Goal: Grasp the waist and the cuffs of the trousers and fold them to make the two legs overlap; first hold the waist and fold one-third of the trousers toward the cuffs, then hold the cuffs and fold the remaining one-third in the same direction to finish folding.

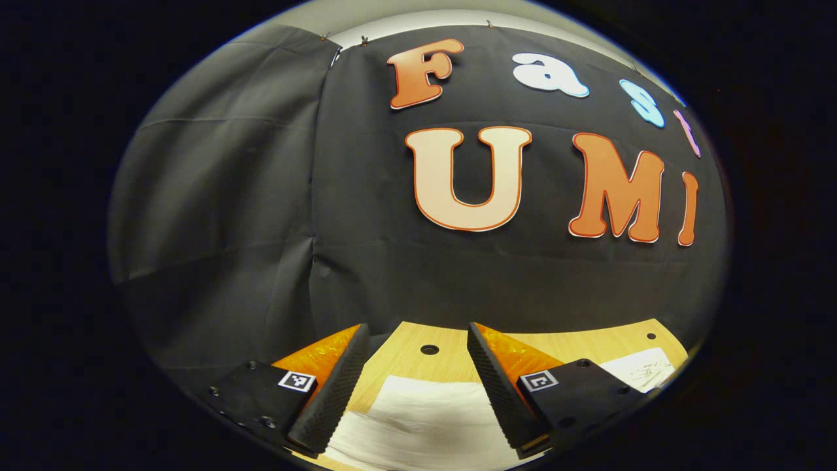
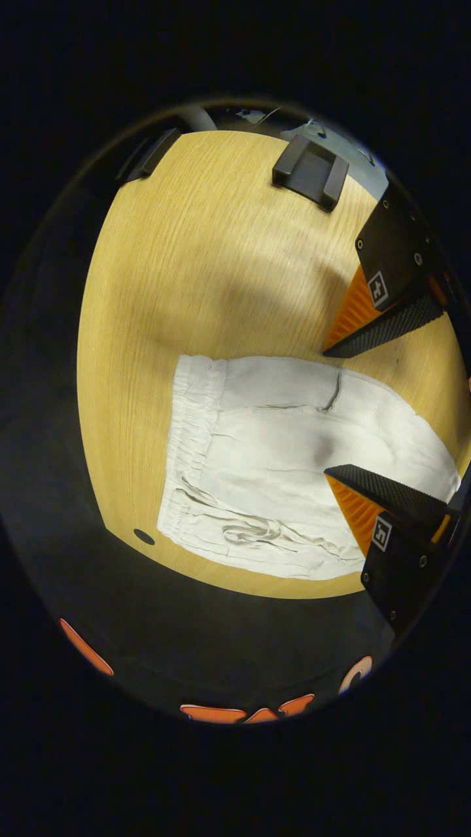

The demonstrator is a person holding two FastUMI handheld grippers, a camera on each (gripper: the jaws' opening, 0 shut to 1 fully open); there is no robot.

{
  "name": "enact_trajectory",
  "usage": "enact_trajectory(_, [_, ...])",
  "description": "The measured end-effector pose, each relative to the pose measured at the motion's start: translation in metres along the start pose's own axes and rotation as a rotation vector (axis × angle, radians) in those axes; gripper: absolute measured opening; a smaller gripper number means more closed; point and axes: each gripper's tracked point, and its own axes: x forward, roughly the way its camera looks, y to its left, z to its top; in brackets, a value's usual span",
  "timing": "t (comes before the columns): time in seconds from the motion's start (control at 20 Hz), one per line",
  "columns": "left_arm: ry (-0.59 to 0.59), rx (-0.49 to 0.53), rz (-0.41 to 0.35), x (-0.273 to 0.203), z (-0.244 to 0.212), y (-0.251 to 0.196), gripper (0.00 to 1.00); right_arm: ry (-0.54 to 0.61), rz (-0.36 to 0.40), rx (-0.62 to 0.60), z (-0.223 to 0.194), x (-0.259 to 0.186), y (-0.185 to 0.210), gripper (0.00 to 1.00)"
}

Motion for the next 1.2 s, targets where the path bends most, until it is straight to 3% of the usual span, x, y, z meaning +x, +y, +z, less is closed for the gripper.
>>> enact_trajectory(0.2, [0.019, -0.013, 0.015, 0.003, -0.008, 0.007, 0.98, 0.012, -0.020, -0.014, 0.002, 0.006, 0.002, 0.98])
enact_trajectory(0.25, [0.021, -0.017, 0.018, 0.004, -0.010, 0.009, 0.98, 0.016, -0.032, -0.016, 0.002, 0.007, 0.001, 0.90])
enact_trajectory(0.3, [0.023, -0.021, 0.020, 0.004, -0.010, 0.009, 0.98, 0.017, -0.036, -0.016, 0.003, 0.010, 0.001, 0.83])
enact_trajectory(0.35, [0.026, -0.027, 0.021, 0.006, -0.012, 0.010, 0.99, 0.022, -0.039, -0.015, 0.002, 0.011, 0.001, 0.69])
enact_trajectory(0.45, [0.039, -0.047, 0.025, 0.007, -0.018, 0.013, 0.98, 0.031, -0.025, 0.012, 0.003, 0.017, 0.002, 0.55])
enact_trajectory(0.65, [0.071, -0.086, 0.042, 0.005, -0.032, 0.023, 0.98, 0.034, -0.012, 0.048, 0.002, 0.020, -0.001, 0.04])
enact_trajectory(0.95, [0.217, -0.231, 0.076, -0.001, -0.082, 0.045, 0.98, 0.039, 0.005, 0.031, 0.000, 0.020, -0.001, 0.01])
enact_trajectory(1.2, [0.392, -0.505, 0.157, -0.022, -0.161, 0.066, 0.99, 0.049, 0.015, 0.023, -0.001, 0.021, 0.000, 0.01])
